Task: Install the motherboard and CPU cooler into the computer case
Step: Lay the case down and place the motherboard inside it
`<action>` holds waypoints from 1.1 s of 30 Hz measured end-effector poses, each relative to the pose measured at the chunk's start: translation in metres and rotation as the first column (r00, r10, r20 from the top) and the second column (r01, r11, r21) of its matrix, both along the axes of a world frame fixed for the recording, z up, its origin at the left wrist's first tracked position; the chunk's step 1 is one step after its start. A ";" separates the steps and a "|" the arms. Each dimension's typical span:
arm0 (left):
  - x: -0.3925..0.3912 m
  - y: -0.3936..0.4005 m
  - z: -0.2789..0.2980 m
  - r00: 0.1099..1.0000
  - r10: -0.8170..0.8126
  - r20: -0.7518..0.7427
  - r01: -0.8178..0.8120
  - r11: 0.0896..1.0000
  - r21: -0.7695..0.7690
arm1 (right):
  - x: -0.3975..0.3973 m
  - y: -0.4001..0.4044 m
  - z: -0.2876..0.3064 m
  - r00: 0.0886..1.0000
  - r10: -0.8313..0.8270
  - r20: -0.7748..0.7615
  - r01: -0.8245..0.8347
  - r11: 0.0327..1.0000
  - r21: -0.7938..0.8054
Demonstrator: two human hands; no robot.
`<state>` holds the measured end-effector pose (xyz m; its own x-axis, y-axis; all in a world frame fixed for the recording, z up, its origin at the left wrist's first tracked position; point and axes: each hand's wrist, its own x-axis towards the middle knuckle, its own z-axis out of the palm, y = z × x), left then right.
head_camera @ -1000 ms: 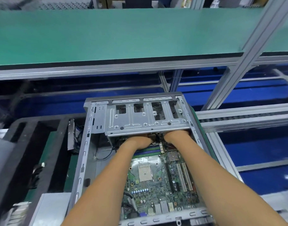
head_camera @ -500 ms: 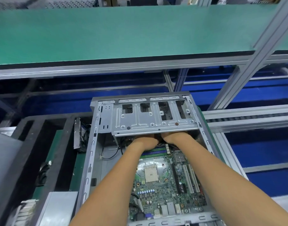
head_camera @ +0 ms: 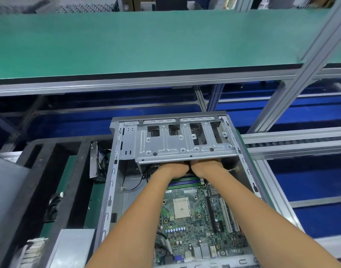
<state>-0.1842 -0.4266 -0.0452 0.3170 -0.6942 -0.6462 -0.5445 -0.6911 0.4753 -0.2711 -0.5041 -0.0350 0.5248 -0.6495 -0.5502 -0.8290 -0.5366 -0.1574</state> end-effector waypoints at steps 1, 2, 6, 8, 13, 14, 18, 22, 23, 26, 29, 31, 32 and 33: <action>0.001 -0.001 0.000 1.000 0.001 -0.008 -0.001 1.000 -0.007 | 0.000 -0.001 0.001 0.999 -0.010 0.048 0.012 0.999 -0.039; 0.001 -0.002 0.000 1.000 0.006 -0.012 -0.006 1.000 -0.018 | -0.001 -0.002 0.002 0.996 -0.018 0.090 0.025 0.997 -0.069; -0.003 0.000 -0.004 0.999 0.017 0.031 -0.017 1.000 -0.002 | -0.005 0.001 0.004 0.987 -0.026 0.159 0.035 0.998 -0.053; -0.004 0.002 -0.007 0.999 0.024 0.047 -0.026 0.999 0.042 | -0.006 0.002 0.006 0.980 -0.021 0.196 0.030 0.999 -0.039; -0.006 0.002 -0.008 1.000 0.007 0.030 -0.009 0.998 0.057 | -0.010 0.001 0.011 0.983 0.010 0.184 -0.003 0.999 -0.034; -0.007 0.002 -0.008 0.999 0.017 0.036 -0.018 0.999 0.034 | -0.011 0.001 0.011 0.986 0.038 0.165 -0.031 0.998 -0.049; -0.008 0.002 -0.008 0.996 0.032 0.084 -0.029 0.999 -0.040 | -0.012 0.001 0.010 0.994 0.069 0.089 -0.064 0.997 -0.051; -0.013 0.003 -0.010 0.978 0.051 0.204 -0.028 0.993 -0.113 | -0.013 0.005 0.010 0.983 0.171 0.061 -0.164 0.980 -0.114; -0.014 0.003 -0.010 0.970 0.064 0.236 -0.033 0.991 -0.131 | -0.013 0.006 0.011 0.978 0.205 0.036 -0.200 0.973 -0.114; -0.013 0.007 -0.006 0.942 0.037 0.335 0.002 0.994 -0.114 | -0.017 0.004 0.011 0.969 0.231 -0.087 -0.236 0.971 -0.048; -0.013 0.011 -0.001 0.911 -0.038 0.411 0.064 0.997 -0.049 | -0.023 0.004 0.012 0.966 0.219 -0.138 -0.227 0.973 -0.042; -0.015 0.016 0.004 0.889 -0.109 0.444 0.104 0.994 0.037 | -0.023 0.010 0.011 0.956 0.254 -0.147 -0.273 0.953 -0.130; -0.016 0.020 0.005 0.881 -0.137 0.453 0.114 0.990 0.078 | -0.022 0.015 0.010 0.947 0.286 -0.145 -0.310 0.933 -0.183; -0.015 0.023 0.006 0.873 -0.152 0.463 0.118 0.988 0.103 | -0.021 0.019 0.009 0.942 0.313 -0.124 -0.334 0.915 -0.225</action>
<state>-0.1990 -0.4036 -0.0395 0.5009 -0.7111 -0.4934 -0.7816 -0.6165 0.0950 -0.2920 -0.4854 -0.0261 0.6873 -0.5695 -0.4509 -0.6080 -0.7906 0.0719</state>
